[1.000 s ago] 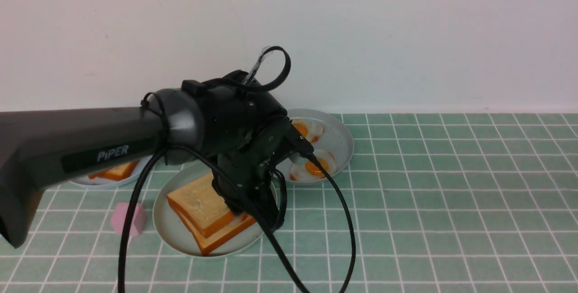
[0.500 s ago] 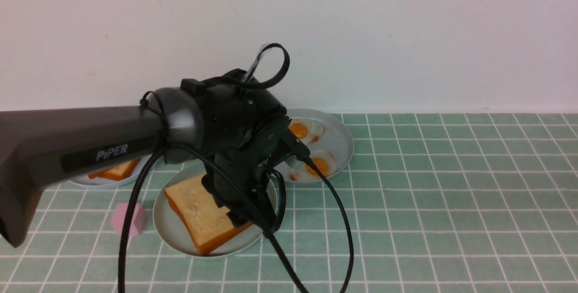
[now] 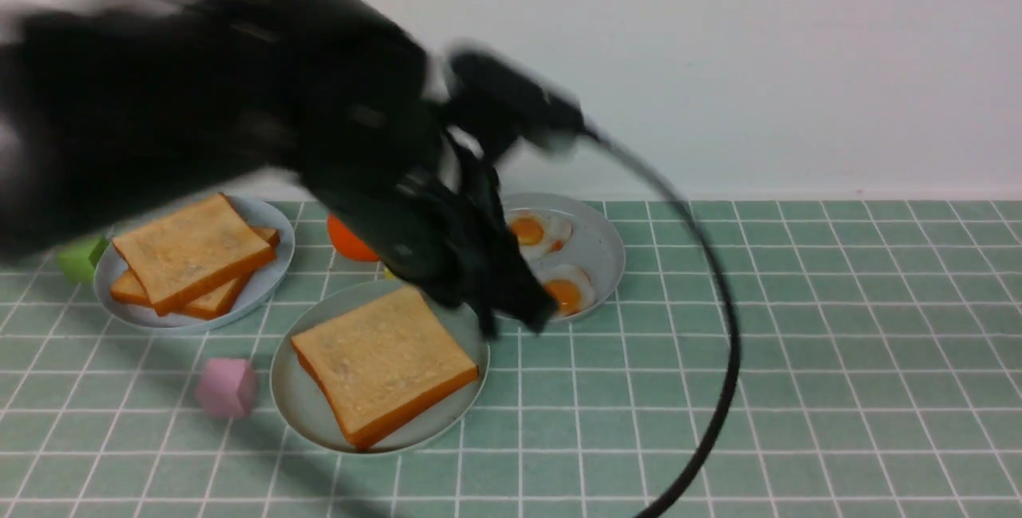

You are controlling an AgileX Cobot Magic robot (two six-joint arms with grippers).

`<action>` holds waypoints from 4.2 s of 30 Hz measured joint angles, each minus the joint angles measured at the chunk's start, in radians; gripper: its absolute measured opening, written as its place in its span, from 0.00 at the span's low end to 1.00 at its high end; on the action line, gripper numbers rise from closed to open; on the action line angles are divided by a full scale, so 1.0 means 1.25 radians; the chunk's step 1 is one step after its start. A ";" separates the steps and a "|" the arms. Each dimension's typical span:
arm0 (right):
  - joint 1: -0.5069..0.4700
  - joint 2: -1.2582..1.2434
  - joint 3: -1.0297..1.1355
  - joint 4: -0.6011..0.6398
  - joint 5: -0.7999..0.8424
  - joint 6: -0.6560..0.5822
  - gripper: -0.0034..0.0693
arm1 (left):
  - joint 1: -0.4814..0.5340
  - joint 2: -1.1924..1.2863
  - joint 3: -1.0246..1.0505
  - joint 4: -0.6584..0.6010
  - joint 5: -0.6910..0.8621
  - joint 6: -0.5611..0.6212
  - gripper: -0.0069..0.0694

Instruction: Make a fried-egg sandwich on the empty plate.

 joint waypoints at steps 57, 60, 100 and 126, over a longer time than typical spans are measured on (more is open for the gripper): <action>-0.443 -0.460 0.843 0.020 -0.698 -0.125 0.03 | -0.003 -1.099 0.965 -0.160 -0.456 -0.063 0.07; -0.456 -0.501 0.916 0.038 -0.711 -0.187 0.03 | -0.003 -1.099 0.965 -0.160 -0.455 -0.063 0.07; -0.456 -0.505 0.917 0.043 -0.702 -0.204 0.05 | 0.274 -1.183 1.007 -0.059 -0.493 -0.086 0.07; -0.456 -0.505 0.917 0.044 -0.702 -0.204 0.07 | 0.538 -1.203 1.117 -0.153 -0.397 -0.097 0.07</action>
